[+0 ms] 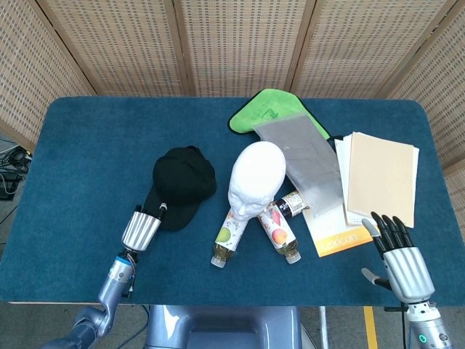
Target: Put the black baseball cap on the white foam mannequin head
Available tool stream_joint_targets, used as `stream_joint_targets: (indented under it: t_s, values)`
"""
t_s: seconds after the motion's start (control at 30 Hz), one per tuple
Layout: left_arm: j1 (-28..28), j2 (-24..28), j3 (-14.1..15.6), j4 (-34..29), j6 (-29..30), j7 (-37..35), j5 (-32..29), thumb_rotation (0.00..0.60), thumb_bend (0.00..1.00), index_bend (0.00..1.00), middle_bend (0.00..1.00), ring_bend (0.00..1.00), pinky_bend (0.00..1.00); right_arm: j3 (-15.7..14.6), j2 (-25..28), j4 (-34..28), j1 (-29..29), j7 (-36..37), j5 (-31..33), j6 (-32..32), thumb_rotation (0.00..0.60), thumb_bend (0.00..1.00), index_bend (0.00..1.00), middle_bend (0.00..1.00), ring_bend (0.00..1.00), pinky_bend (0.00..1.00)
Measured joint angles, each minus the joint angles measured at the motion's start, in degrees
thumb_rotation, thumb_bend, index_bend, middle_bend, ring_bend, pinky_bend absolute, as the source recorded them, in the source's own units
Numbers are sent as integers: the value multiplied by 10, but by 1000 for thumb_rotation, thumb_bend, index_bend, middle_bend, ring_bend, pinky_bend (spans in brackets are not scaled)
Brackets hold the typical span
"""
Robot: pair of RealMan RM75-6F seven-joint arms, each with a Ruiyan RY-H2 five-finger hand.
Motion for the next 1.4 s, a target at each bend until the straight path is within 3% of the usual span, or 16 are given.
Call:
stream_joint_targets:
  t_s: [0.17,0.27,0.43,0.57,1.0,1.4]
  values:
    - [-6,-3,-3,11,-8,2,-6,600,454,463,908,828,682,-1,-1,2,0,1,-2,0,600,50,70,0,0,0]
    - [-8,-3,-4,14,-2,-2,-6,600,454,560,909,830,685,-2,-1,3,1,0,-3,0,600,50,71,0,0,0]
    - [-13,2,-4,16,26,-17,-5,600,463,737,909,832,686,-2,-1,3,1,1,-4,1,600,50,76,0,0,0]
    - [-25,14,-9,16,66,-33,-5,600,503,820,909,832,686,-3,-2,2,0,0,-6,2,600,50,81,0,0,0]
    - [-55,72,-26,0,134,-49,-13,600,590,852,915,838,686,-2,-1,2,0,1,-7,6,600,50,84,0,0,0]
    - [-69,107,-33,-20,179,-50,-14,600,591,853,915,838,686,0,1,1,-1,5,-5,9,600,50,84,0,0,0]
